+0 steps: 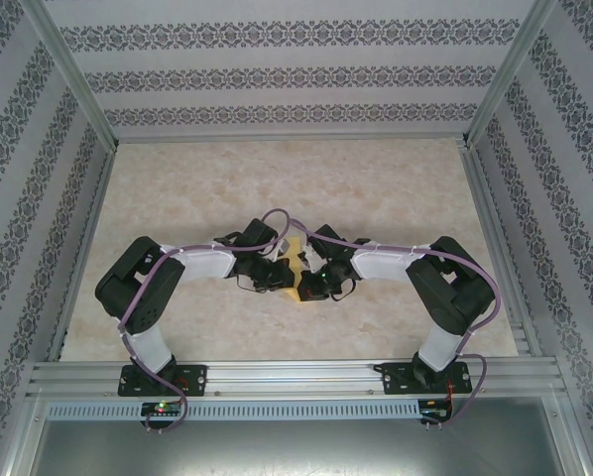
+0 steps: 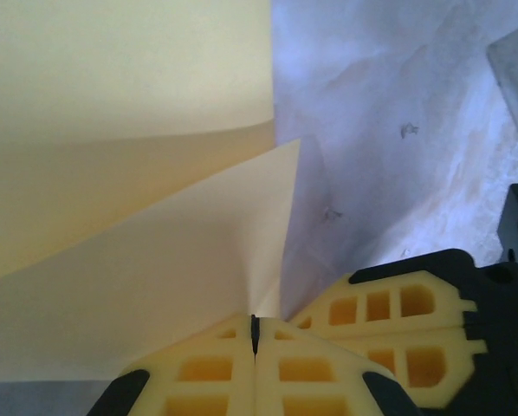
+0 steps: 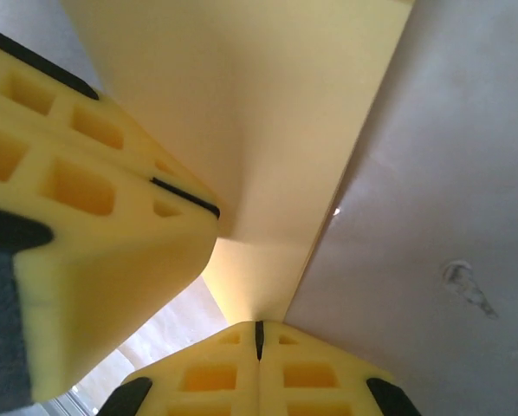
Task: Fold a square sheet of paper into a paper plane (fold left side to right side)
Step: Third fold the triangle at the center of the table.
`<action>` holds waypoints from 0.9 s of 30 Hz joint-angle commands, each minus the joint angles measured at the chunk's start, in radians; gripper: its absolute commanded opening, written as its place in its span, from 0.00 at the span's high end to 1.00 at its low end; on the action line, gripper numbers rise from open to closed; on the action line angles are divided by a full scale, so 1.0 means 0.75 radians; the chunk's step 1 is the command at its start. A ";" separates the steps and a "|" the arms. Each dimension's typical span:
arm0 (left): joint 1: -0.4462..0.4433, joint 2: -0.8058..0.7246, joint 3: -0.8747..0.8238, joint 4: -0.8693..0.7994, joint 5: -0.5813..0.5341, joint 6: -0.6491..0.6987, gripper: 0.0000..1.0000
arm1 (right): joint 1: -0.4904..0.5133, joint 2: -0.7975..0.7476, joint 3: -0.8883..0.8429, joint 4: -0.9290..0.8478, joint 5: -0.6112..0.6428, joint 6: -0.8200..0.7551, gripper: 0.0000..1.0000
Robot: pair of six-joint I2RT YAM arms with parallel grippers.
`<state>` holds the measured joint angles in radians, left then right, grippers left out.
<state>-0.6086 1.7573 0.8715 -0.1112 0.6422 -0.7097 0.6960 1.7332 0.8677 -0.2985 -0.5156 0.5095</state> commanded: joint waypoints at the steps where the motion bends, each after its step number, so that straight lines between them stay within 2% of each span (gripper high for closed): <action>1: -0.017 0.019 -0.033 0.074 -0.042 -0.005 0.94 | 0.012 0.053 0.000 -0.129 0.134 -0.045 1.00; 13: -0.017 -0.028 -0.158 0.207 -0.195 0.066 0.94 | 0.022 0.082 0.031 -0.205 0.172 -0.058 1.00; 20: -0.005 -0.110 -0.278 0.324 -0.327 0.049 0.91 | 0.025 0.090 0.032 -0.213 0.170 -0.065 1.00; 27: 0.025 -0.148 -0.306 0.353 -0.380 0.048 0.89 | 0.024 0.092 0.031 -0.225 0.175 -0.071 1.00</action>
<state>-0.6193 1.6592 0.6628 0.1600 0.4774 -0.6895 0.7052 1.7531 0.9115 -0.3607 -0.4862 0.4717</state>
